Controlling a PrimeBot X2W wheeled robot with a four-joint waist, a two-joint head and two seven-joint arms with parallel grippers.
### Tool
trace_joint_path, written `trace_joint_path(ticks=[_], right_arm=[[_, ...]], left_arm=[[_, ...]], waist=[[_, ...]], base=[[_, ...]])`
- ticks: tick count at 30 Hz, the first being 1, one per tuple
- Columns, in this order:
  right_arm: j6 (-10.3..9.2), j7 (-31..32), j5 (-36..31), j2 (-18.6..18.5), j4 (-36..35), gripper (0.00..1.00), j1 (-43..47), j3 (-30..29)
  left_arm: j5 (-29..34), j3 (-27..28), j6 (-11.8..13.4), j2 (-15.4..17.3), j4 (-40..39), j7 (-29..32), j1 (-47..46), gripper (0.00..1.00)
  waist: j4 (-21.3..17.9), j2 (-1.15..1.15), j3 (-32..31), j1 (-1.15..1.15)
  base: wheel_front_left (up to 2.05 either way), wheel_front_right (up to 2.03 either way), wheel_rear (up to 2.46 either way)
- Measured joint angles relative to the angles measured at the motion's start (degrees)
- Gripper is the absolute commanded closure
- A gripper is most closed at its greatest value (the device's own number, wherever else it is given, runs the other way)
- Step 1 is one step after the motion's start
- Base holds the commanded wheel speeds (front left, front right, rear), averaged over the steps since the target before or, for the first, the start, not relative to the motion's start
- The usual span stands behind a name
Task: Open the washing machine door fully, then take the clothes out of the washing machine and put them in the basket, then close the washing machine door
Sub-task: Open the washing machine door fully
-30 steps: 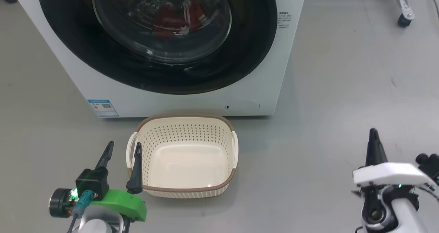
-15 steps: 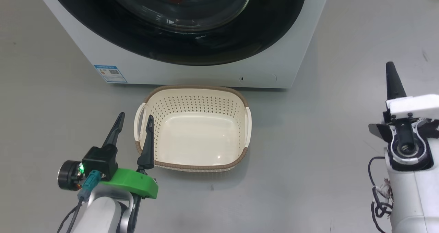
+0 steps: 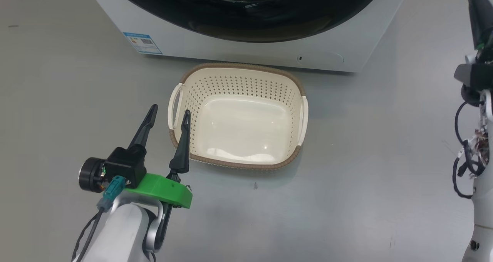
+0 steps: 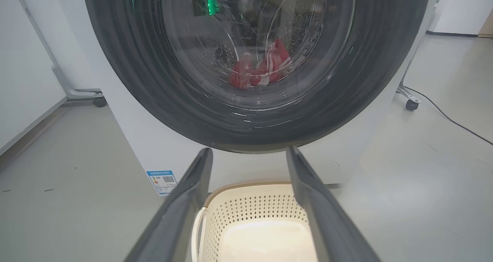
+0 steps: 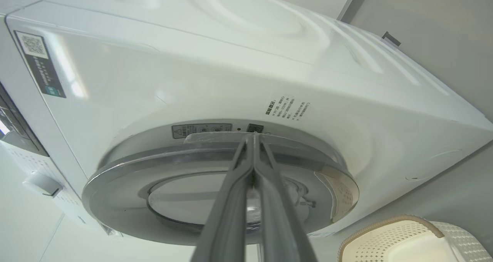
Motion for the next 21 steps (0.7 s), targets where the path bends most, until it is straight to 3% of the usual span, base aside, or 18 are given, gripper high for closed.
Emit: trace_joint_path(ticks=[12, 21], right_arm=[[-2.18, 7.3, 2.7, -4.5, 2.8, 1.0, -10.7, -0.4], [-2.69, 12.3, 2.9, -7.9, 6.2, 1.0, -17.0, 0.9]], left_arm=[[0.1, -1.9, -1.4, -1.4, -0.1, 0.0, -2.1, 0.0], [0.3, -2.5, -1.9, -1.7, 0.2, 0.0, -2.9, 0.0]], waist=[[4.3, 0.0, 4.2, 0.0], [7.2, 0.0, 6.0, 0.0]], base=[[0.0, 0.0, 0.0], [0.0, 0.0, 0.0]])
